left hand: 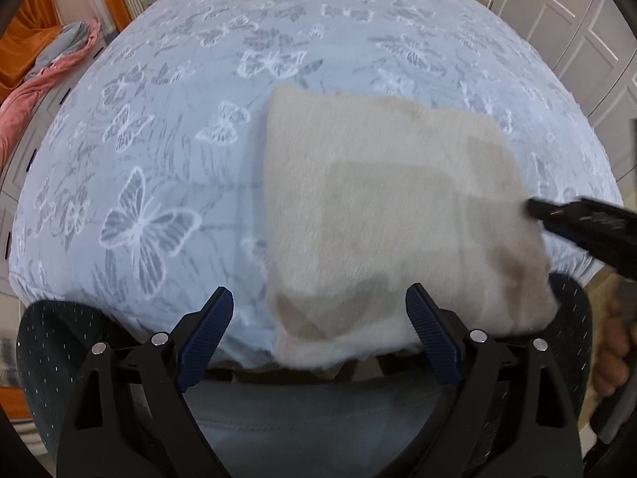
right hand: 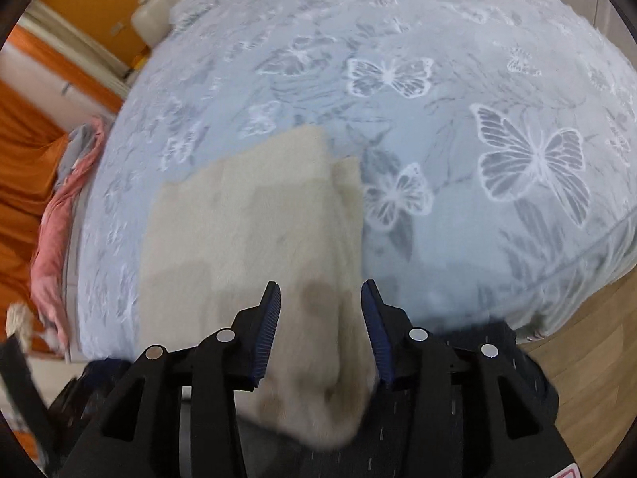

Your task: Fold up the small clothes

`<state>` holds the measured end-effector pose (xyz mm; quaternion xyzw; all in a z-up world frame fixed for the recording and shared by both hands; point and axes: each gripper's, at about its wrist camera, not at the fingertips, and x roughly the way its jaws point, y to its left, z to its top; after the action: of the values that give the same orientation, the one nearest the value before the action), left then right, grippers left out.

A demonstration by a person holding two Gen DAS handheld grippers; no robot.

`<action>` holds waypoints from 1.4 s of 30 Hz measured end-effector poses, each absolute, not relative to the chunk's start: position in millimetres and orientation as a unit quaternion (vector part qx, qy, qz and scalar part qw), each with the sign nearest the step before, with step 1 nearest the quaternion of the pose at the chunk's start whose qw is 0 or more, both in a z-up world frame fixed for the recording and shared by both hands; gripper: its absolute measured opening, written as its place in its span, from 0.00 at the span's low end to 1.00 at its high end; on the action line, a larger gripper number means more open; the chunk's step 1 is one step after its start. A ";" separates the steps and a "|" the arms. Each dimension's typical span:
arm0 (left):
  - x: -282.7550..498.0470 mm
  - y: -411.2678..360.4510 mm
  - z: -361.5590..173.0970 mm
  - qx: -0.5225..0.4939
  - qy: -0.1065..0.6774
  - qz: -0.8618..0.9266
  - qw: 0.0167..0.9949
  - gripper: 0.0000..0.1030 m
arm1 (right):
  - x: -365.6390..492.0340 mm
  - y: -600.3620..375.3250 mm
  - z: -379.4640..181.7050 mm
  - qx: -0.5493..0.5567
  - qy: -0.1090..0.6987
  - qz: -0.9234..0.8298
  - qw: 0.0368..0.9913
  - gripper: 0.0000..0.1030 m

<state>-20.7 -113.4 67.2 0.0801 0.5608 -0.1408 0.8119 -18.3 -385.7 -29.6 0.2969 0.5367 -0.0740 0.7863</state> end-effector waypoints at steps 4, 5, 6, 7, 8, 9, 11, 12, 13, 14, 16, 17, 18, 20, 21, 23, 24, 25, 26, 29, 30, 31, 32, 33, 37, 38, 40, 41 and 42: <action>-10.1 -132.4 79.3 0.083 0.544 -0.153 0.821 0.84 | 2.2 -371.2 -30.8 0.271 0.546 -0.048 0.792 0.12; -8.4 -137.8 80.9 0.086 0.541 -0.157 0.822 0.84 | -3.0 -369.4 -17.6 0.274 0.520 -0.040 0.808 0.12; -7.0 -142.4 80.9 0.090 0.539 -0.158 0.822 0.84 | -11.1 -369.8 1.6 0.275 0.485 -0.031 0.830 0.12; -5.9 -146.7 79.2 0.093 0.539 -0.159 0.822 0.84 | -14.6 -371.4 6.2 0.273 0.473 -0.033 0.837 0.12; -5.6 -149.6 76.8 0.094 0.540 -0.161 0.821 0.84 | -14.0 -375.3 0.9 0.269 0.476 -0.044 0.836 0.12; -5.4 -153.7 72.3 0.097 0.543 -0.163 0.818 0.85 | -7.4 -379.9 -19.9 0.262 0.512 -0.063 0.816 0.12; -4.4 -164.9 55.8 0.117 0.554 -0.164 0.808 0.85 | 1.7 -387.1 -72.1 0.265 0.595 -0.076 0.755 0.14; -4.3 -170.4 46.3 0.134 0.562 -0.161 0.800 0.85 | -0.9 -388.5 -66.2 0.270 0.582 -0.070 0.764 0.17; -5.1 -173.2 40.8 0.142 0.567 -0.160 0.796 0.85 | -2.6 -389.1 -57.1 0.272 0.572 -0.062 0.771 0.20; -6.2 -175.2 35.0 0.152 0.569 -0.158 0.792 0.85 | -4.6 -389.5 -51.3 0.274 0.566 -0.063 0.775 0.21; -8.8 -174.9 32.9 0.160 0.562 -0.157 0.796 0.86 | -13.6 -391.5 -34.8 0.273 0.547 -0.084 0.787 0.23; -9.7 -175.0 32.3 0.162 0.559 -0.158 0.798 0.87 | -17.4 -390.8 -29.0 0.265 0.541 -0.089 0.793 0.23; -9.7 -175.4 31.0 0.164 0.559 -0.157 0.797 0.87 | -20.9 -388.9 -24.6 0.257 0.536 -0.093 0.799 0.23; -9.7 -176.9 28.9 0.167 0.560 -0.156 0.796 0.87 | -23.9 -387.6 -25.0 0.255 0.540 -0.092 0.797 0.23; -9.9 -177.1 28.5 0.168 0.559 -0.156 0.797 0.87 | -24.1 -383.9 -31.1 0.254 0.551 -0.087 0.790 0.23; -10.0 -177.4 26.8 0.169 0.559 -0.155 0.796 0.88 | -22.4 -375.8 -59.0 0.239 0.598 -0.084 0.760 0.23; -10.1 -177.7 25.1 0.171 0.561 -0.155 0.795 0.88 | -19.3 -374.7 -61.8 0.241 0.602 -0.088 0.756 0.27; -10.2 -178.0 24.5 0.174 0.561 -0.154 0.795 0.88 | -20.7 -376.2 -57.3 0.250 0.595 -0.091 0.759 0.28; -10.6 -177.6 24.2 0.177 0.558 -0.153 0.796 0.88 | -21.6 -376.8 -49.3 0.252 0.587 -0.092 0.764 0.28; -11.2 -176.5 23.7 0.175 0.557 -0.154 0.797 0.88 | -24.6 -373.2 -32.1 0.235 0.571 -0.093 0.781 0.29; -11.4 -176.7 23.0 0.175 0.557 -0.153 0.797 0.88 | -26.3 -369.0 -33.1 0.226 0.576 -0.092 0.780 0.29; -11.9 -176.7 22.6 0.176 0.557 -0.152 0.797 0.88 | -24.8 -365.6 -42.8 0.215 0.589 -0.092 0.773 0.29; -12.5 -177.5 22.4 0.178 0.558 -0.151 0.796 0.88 | -22.2 -363.0 -52.9 0.207 0.602 -0.092 0.765 0.30; -13.0 -177.4 23.7 0.176 0.560 -0.154 0.795 0.88 | -21.7 -363.2 -61.6 0.208 0.611 -0.093 0.758 0.33; -9.1 -155.8 41.4 0.106 0.572 -0.173 0.795 0.88 | -28.5 -371.4 -34.9 0.236 0.571 -0.093 0.781 0.39; -5.9 -149.0 44.3 0.083 0.577 -0.174 0.794 0.88 | -28.9 -372.8 -31.3 0.240 0.565 -0.093 0.784 0.43; 3.1 -133.5 47.4 0.039 0.586 -0.170 0.792 0.88 | -27.3 -376.6 -28.9 0.243 0.559 -0.086 0.788 0.53; 11.9 -123.1 45.8 0.014 0.594 -0.162 0.788 0.88 | -25.1 -378.3 -30.7 0.244 0.561 -0.089 0.786 0.55; 18.5 -117.8 42.8 0.004 0.601 -0.155 0.784 0.88 | -21.9 -380.0 -34.0 0.247 0.565 -0.092 0.782 0.56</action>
<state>18.5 -117.8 42.8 0.0038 0.6011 -0.1548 0.7840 -21.9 -380.0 -34.0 0.2465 0.5646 -0.0917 0.7823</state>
